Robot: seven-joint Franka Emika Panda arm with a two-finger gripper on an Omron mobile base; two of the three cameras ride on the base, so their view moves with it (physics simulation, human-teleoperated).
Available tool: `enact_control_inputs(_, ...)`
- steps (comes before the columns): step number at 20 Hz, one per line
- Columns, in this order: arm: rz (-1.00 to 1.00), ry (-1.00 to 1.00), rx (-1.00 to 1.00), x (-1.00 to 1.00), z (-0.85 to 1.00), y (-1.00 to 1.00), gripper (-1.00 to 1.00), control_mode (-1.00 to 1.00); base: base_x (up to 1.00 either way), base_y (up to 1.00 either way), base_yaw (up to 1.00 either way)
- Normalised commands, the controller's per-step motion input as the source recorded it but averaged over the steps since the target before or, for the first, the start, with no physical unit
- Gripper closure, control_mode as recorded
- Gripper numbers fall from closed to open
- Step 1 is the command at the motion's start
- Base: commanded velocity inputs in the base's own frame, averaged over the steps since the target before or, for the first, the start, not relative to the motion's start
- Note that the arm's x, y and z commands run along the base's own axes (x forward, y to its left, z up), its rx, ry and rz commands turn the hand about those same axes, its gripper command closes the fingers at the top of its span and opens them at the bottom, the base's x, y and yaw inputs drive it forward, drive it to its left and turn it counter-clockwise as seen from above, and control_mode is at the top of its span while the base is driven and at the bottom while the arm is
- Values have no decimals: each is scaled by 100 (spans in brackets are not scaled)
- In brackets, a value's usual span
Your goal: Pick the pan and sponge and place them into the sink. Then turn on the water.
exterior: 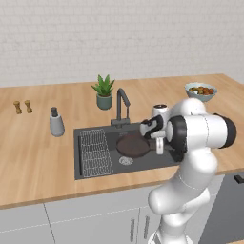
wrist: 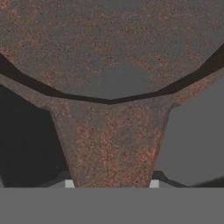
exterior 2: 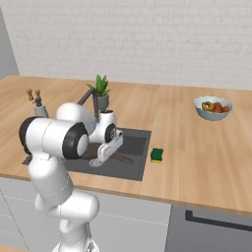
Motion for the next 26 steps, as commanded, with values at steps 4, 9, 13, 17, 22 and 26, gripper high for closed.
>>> enact_control_inputs(4, 6, -3, 7, 25, -31, 5, 100, -100, 0, 0, 0)
enact_control_inputs(9, 1, 0, 0, 22, -34, 14, 100, -100, 0, 0, 0)
enact_control_inputs(13, 0, 1, 0, 21, -34, 5, 100, -100, 0, 0, 0)
enact_control_inputs(17, 0, 0, 0, 21, -50, 0, 100, -100, 0, 0, 0)
enact_control_inputs(22, 0, 0, 0, 13, -61, 0, 100, -100, 0, 0, 0)
enact_control_inputs(26, 0, 0, 0, 18, -57, 0, 100, -100, 0, 0, 0)
